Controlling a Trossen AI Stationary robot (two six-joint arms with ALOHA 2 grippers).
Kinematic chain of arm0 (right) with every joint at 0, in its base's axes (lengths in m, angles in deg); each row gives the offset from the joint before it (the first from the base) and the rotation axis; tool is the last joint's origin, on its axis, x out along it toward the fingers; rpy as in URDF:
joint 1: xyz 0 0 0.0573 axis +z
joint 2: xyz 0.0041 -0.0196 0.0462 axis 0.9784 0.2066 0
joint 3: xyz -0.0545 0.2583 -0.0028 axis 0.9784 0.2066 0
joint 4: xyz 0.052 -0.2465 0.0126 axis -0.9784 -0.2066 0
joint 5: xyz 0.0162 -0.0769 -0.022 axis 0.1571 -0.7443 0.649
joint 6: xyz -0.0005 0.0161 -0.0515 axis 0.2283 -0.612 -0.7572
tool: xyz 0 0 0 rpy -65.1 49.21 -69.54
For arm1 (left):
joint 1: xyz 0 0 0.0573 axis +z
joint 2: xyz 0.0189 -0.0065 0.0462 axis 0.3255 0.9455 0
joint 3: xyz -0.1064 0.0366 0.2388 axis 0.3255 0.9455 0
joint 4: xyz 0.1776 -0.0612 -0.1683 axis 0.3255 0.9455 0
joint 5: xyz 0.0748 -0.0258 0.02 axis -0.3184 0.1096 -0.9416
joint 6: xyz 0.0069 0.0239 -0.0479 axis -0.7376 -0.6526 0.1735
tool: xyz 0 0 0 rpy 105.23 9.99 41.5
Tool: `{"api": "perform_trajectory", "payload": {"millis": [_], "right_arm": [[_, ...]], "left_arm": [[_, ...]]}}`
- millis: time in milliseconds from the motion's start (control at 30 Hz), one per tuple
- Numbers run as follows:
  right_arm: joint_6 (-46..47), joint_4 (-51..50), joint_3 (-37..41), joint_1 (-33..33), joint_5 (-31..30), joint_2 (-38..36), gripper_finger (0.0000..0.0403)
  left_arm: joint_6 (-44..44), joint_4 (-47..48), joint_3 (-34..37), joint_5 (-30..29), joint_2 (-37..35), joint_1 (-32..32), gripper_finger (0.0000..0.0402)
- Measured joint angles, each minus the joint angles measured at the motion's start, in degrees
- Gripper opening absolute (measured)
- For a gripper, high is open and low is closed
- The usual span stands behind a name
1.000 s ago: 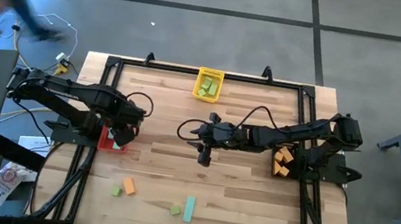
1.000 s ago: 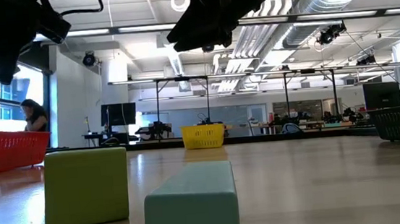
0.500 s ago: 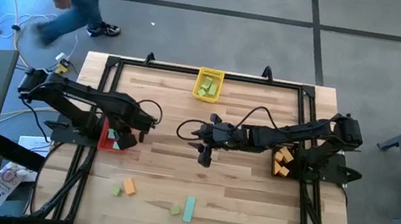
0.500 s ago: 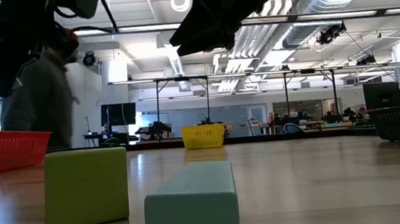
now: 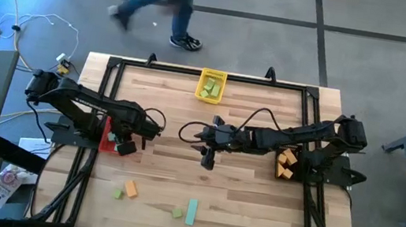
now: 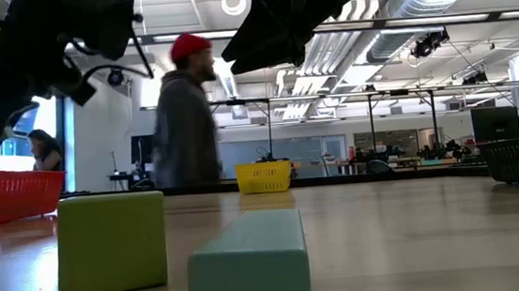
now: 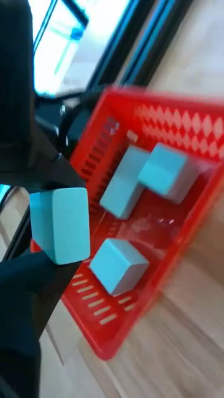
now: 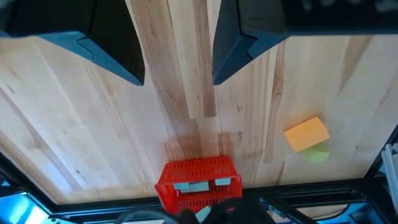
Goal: Sort & place blocks by color
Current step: Put the blue block into the red bin, then put the orange block into the black bin
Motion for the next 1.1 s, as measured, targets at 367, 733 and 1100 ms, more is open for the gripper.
{"api": "perform_trajectory", "payload": {"millis": [367, 733, 1100], "right_arm": [[0.0, 0.2, 0.0, 0.0, 0.4, 0.0, 0.0174], [1.3, 0.1, 0.0, 0.0, 0.5, 0.0, 0.0174], [1.4, 0.2, 0.0, 0.0, 0.5, 0.0, 0.0174]], "left_arm": [[-0.6, -6.5, 6.7, 1.8, 0.0, 0.0, 0.0121], [-4.8, -6.1, 6.7, 1.4, 0.0, 0.0, 0.0176], [-10.3, -4.5, 4.7, 1.7, 0.0, 0.0, 0.0212]]}}
